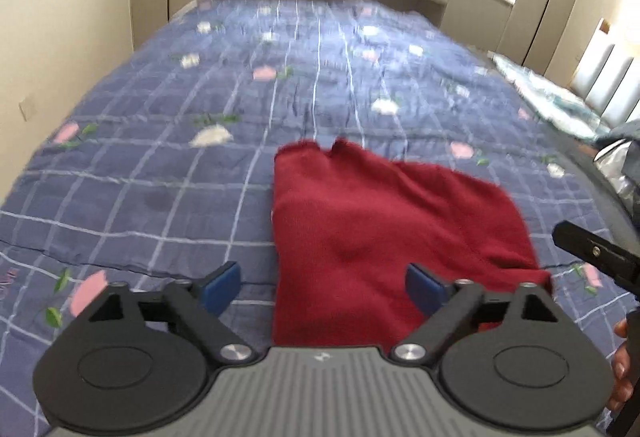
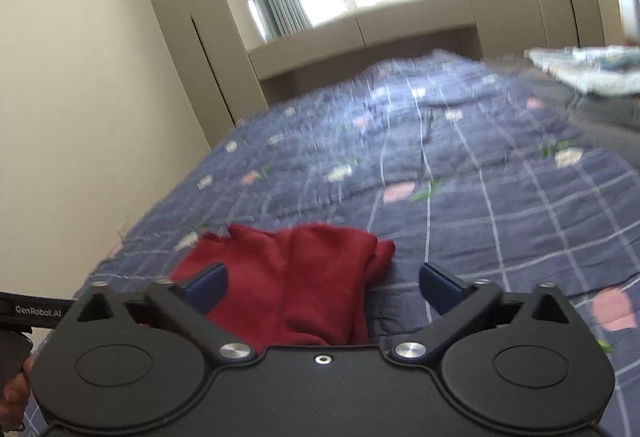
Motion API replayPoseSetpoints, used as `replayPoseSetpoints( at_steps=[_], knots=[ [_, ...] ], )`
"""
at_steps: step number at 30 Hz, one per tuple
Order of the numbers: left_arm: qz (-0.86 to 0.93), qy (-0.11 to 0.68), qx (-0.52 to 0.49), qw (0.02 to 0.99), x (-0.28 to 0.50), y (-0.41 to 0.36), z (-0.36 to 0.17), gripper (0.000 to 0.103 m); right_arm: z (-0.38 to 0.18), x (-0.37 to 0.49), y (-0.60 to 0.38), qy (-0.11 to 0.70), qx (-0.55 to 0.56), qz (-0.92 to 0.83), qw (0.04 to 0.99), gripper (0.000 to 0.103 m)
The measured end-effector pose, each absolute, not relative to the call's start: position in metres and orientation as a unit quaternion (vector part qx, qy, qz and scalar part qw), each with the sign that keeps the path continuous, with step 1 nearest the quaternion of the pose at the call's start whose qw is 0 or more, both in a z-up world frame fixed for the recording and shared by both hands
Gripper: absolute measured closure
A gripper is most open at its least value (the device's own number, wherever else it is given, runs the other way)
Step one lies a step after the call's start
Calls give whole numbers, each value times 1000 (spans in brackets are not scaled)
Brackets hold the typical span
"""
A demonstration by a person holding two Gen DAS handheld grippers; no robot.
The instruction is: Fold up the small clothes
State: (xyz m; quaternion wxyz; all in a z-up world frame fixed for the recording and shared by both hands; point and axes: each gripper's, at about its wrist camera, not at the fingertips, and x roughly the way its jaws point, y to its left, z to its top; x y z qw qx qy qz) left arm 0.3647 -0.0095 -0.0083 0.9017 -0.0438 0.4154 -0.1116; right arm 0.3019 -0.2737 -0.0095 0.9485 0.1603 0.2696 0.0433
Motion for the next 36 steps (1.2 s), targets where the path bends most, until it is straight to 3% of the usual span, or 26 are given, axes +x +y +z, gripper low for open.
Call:
replayPoseSetpoints(
  at_steps=[14,23,36],
  knots=[
    [-96,292,-35,951,237,7,46,0,44,182,-235,197,100,48,974,1],
    [-84,251,-19,964,167,17,38,0,40,104,-211,174,85,38,980,1],
    [-83,255,-23,963,139,6,10,0,10,53,-198,157,44,10,987,1]
  ],
)
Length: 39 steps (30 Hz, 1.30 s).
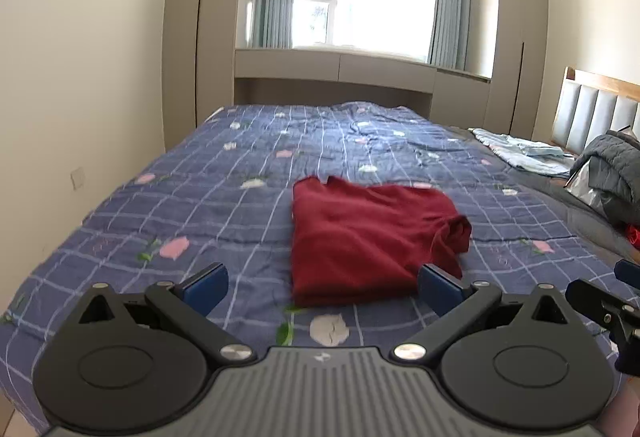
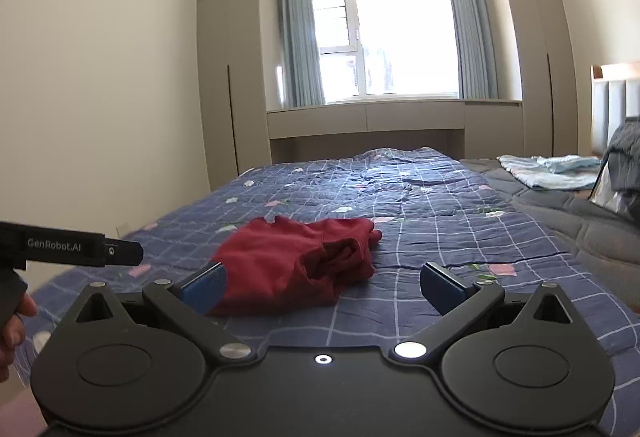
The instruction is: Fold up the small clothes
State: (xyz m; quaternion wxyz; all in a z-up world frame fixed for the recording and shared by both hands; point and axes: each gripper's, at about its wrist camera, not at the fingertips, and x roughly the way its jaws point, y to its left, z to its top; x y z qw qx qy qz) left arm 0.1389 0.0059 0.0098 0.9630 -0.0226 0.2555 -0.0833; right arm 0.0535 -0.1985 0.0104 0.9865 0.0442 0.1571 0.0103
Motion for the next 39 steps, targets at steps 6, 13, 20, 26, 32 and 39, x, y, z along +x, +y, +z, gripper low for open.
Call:
replayPoseSetpoints(
  at_steps=[6,13,20,26,32,39],
  knots=[
    [-64,270,-30,960,131,14,-13,0,-5,56,-198,174,53,11,983,1],
    [-43,267,-6,963,124,22,-27,0,-14,60,-196,181,51,8,982,1],
    [-32,283,-14,958,125,31,-39,0,-24,64,-195,184,47,2,982,1],
    [-26,284,-14,959,127,32,-40,0,-31,69,-197,183,54,-5,982,1],
    [-20,289,-19,957,128,34,-42,0,-36,72,-196,185,54,-6,981,1],
    [-20,295,-11,955,130,33,-46,0,-38,76,-194,194,52,-3,980,1]
  ],
)
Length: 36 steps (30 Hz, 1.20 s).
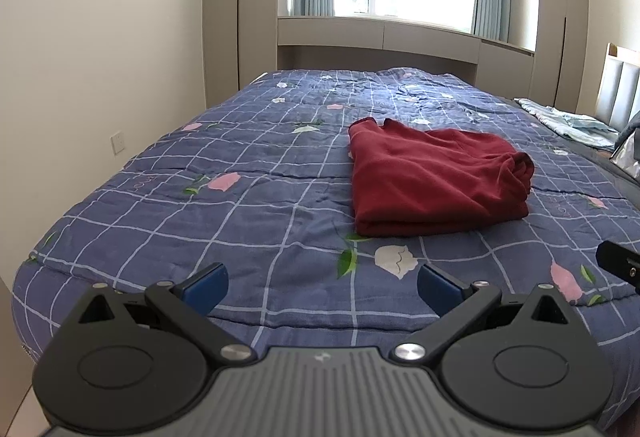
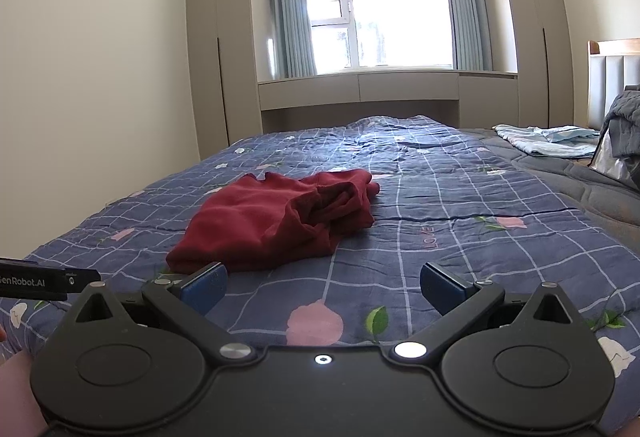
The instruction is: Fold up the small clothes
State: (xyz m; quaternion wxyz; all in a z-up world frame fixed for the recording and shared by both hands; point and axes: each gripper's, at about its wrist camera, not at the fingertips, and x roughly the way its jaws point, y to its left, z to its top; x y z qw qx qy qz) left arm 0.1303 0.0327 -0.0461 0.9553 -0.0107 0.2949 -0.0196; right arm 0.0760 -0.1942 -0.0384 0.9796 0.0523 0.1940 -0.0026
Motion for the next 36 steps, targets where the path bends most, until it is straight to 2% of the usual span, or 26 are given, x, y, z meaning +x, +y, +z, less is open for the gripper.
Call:
replayPoseSetpoints(
  at_steps=[36],
  knots=[
    [-7,293,-20,956,132,37,-44,0,-36,73,-194,189,45,-3,981,1]
  ],
)
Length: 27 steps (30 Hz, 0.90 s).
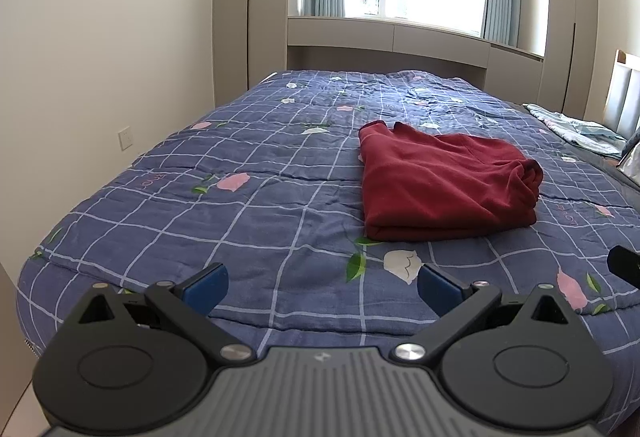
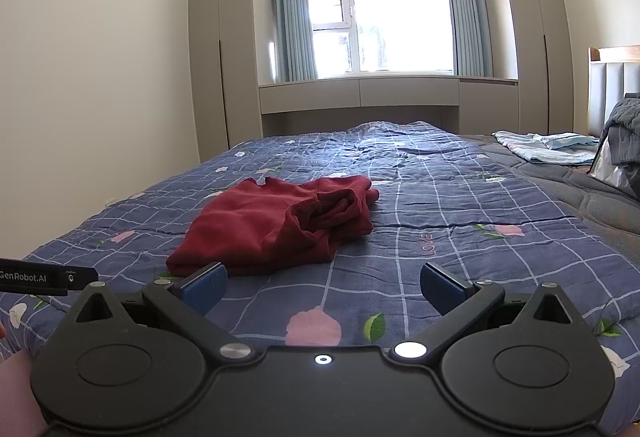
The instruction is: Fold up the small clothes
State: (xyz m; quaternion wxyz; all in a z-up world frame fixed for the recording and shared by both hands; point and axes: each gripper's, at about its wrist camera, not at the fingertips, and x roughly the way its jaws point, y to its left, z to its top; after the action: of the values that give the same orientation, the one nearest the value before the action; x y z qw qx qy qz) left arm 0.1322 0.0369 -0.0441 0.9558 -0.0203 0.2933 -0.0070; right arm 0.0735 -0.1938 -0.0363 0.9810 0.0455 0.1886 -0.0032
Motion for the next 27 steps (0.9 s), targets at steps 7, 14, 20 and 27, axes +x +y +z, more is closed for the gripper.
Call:
replayPoseSetpoints(
  at_steps=[7,14,20,27],
  knots=[
    [-7,291,-27,956,132,39,-43,0,-36,74,-194,191,48,-3,980,1],
    [-8,291,-28,956,132,39,-42,0,-37,75,-194,193,49,-3,980,1],
    [-8,289,-33,957,131,41,-41,0,-39,76,-194,194,49,-3,980,1],
    [-3,292,-19,956,130,40,-37,0,-39,76,-193,196,49,-3,979,1]
  ],
)
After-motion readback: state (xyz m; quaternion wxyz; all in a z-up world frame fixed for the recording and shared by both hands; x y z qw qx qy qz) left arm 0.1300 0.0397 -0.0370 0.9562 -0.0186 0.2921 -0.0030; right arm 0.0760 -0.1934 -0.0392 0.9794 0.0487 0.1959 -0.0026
